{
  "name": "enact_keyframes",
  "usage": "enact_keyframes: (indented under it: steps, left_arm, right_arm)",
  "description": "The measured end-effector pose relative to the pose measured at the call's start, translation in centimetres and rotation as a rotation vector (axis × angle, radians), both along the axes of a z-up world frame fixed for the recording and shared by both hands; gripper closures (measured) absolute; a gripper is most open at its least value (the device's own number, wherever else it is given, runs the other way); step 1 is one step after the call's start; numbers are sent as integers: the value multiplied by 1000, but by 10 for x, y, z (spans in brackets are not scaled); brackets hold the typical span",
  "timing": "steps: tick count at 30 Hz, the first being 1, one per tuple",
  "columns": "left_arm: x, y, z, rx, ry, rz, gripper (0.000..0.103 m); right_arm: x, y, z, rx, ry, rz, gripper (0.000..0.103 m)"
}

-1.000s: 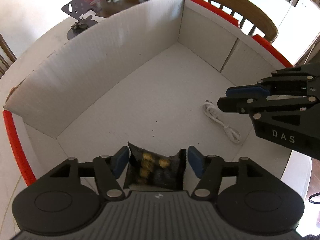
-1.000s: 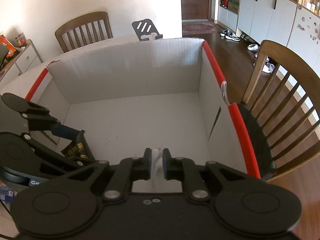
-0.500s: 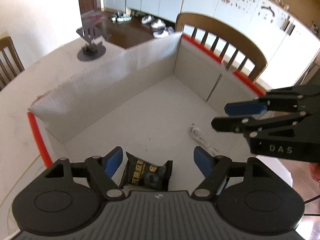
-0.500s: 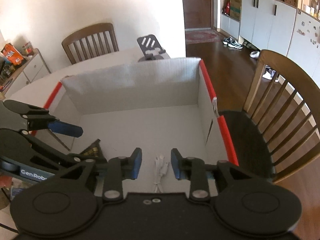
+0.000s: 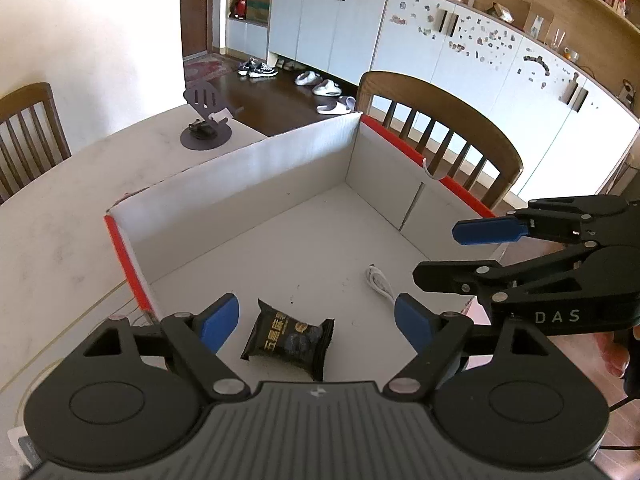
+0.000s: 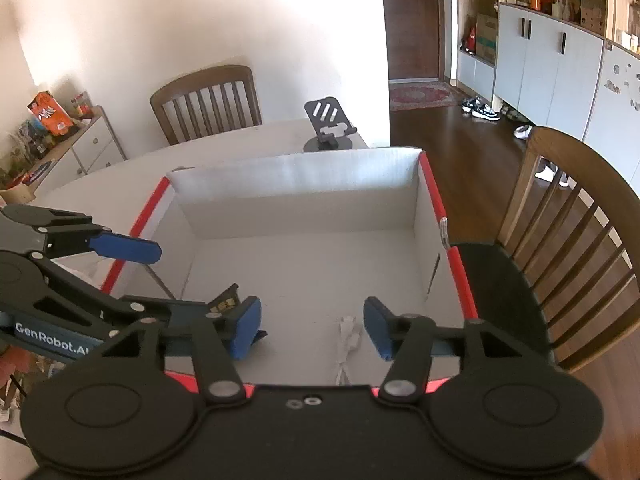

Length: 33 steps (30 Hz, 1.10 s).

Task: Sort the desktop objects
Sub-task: 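Open the left tool and right tool to drop both items into the box, then move both tools back to the snack pile on the table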

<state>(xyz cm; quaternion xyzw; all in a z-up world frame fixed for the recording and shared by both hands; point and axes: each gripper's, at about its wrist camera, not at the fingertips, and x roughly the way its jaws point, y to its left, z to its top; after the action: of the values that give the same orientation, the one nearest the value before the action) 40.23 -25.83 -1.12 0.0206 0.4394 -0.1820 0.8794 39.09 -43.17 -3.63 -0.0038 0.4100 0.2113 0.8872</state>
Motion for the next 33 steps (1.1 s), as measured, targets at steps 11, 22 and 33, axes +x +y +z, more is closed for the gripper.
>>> enact_keyframes:
  steps: [11,22,33]
  left_arm:
    - [-33,21,14,-51,-48,-3,11]
    - [-93,73,23,-106,-104,89,0]
    - [-157,133,20,-122,-133,179,0]
  right_arm:
    - [-23,7,17,22,-23,-27,36]
    - [-58,31,29,35,-71,-50,29]
    - [-102,73,34,77,-110,-28,21]
